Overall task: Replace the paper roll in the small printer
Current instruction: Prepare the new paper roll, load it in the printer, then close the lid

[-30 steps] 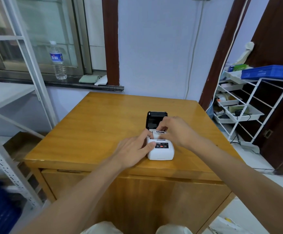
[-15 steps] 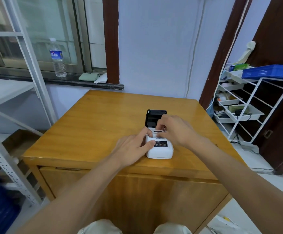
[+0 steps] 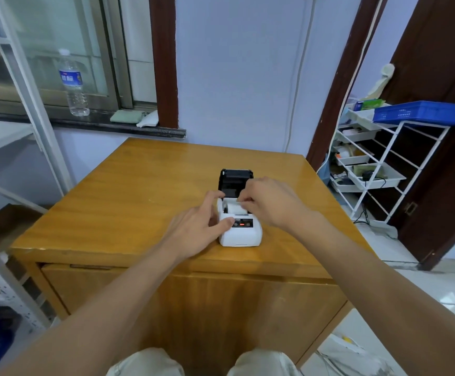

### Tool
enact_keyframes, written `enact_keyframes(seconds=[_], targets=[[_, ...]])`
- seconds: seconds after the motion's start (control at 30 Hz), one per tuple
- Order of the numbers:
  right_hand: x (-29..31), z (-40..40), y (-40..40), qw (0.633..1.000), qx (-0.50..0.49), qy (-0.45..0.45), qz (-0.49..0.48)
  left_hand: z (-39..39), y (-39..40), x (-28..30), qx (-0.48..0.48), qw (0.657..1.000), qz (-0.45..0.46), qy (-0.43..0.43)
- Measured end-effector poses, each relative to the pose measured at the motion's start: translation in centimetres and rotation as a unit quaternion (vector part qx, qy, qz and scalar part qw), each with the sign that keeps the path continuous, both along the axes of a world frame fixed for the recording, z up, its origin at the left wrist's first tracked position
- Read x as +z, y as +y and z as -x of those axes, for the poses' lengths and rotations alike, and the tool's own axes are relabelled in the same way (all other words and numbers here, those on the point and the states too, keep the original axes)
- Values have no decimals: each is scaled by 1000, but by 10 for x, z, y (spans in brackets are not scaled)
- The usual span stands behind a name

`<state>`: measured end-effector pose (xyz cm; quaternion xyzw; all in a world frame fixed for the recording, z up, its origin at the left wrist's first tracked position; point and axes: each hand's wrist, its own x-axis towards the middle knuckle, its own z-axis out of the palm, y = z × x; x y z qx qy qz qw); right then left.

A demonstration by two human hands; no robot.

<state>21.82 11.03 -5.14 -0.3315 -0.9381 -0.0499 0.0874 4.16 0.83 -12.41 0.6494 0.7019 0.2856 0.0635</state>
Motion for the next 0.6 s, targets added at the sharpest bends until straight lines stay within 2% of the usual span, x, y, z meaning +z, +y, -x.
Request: enact_keyframes(seconds=[0.13, 0.2, 0.33, 0.5, 0.6], targets=[[-8, -6, -7, 998, 8, 36, -45, 0, -1, 1, 5, 1000, 5, 4], [-8, -7, -9, 998, -1, 52, -33, -1, -2, 2, 5, 1000, 8, 10], [3, 3, -4, 1000, -14, 9, 14, -1, -1, 0, 8, 1000, 16, 24], [6, 21, 3, 999, -9, -36, -8, -1, 0, 1, 17, 1000, 15, 6], [3, 19, 3, 1000, -6, -22, -10, -1, -1, 2, 22, 1000, 14, 7]])
